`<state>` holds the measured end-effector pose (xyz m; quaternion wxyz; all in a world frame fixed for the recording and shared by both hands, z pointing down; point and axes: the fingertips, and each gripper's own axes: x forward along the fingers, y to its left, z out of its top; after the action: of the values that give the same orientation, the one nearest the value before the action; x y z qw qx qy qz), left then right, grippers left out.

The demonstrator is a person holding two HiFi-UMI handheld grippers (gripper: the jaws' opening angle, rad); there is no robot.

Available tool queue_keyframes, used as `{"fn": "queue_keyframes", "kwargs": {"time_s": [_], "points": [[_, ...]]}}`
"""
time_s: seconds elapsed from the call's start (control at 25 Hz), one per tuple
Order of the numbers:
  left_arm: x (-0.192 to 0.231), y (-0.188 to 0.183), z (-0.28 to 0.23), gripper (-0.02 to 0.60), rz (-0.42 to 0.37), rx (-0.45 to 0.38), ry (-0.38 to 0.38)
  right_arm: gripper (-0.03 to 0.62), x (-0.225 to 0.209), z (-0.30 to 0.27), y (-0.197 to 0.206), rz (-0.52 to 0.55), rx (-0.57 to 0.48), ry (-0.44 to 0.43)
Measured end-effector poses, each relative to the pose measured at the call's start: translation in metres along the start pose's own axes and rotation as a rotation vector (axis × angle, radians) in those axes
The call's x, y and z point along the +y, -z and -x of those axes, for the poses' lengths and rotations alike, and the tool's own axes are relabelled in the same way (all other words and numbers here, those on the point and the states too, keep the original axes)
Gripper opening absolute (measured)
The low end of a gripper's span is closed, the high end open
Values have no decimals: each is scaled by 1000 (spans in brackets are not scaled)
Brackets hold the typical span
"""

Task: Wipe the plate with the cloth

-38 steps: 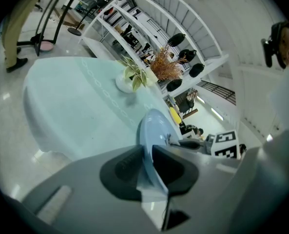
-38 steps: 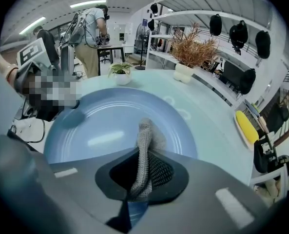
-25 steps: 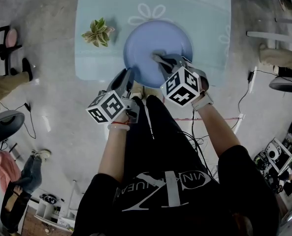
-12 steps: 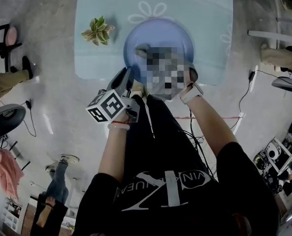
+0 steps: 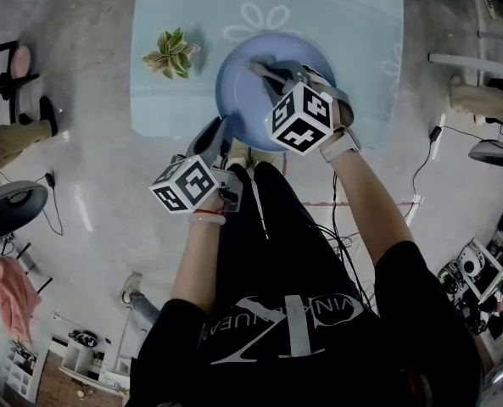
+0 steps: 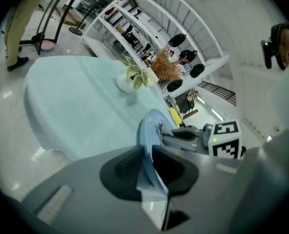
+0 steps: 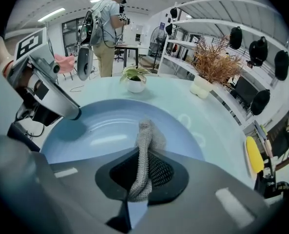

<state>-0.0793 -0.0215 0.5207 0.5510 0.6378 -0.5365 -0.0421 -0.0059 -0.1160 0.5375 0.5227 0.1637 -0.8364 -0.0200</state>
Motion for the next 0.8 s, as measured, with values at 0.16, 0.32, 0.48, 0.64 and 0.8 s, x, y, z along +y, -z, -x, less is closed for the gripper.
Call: {"fn": "queue_keyframes", "kwargs": {"time_s": [0.16,0.32,0.48,0.64,0.8], "points": [[0,0,1,0,0,0,1,34,-10,6,16,-14,31,40],[0,1,0,0,-2,3,2,32,-12,13,31,-5,58,73],[-1,1,0,0,-4,4,3,32,-6,19,40,49,87,100],[0,1,0,0,-7,9,2,31,5,23,46,74,103,96],[1,1,-1,0,-14,15,5,31,24,27,48,98,111,58]]}}
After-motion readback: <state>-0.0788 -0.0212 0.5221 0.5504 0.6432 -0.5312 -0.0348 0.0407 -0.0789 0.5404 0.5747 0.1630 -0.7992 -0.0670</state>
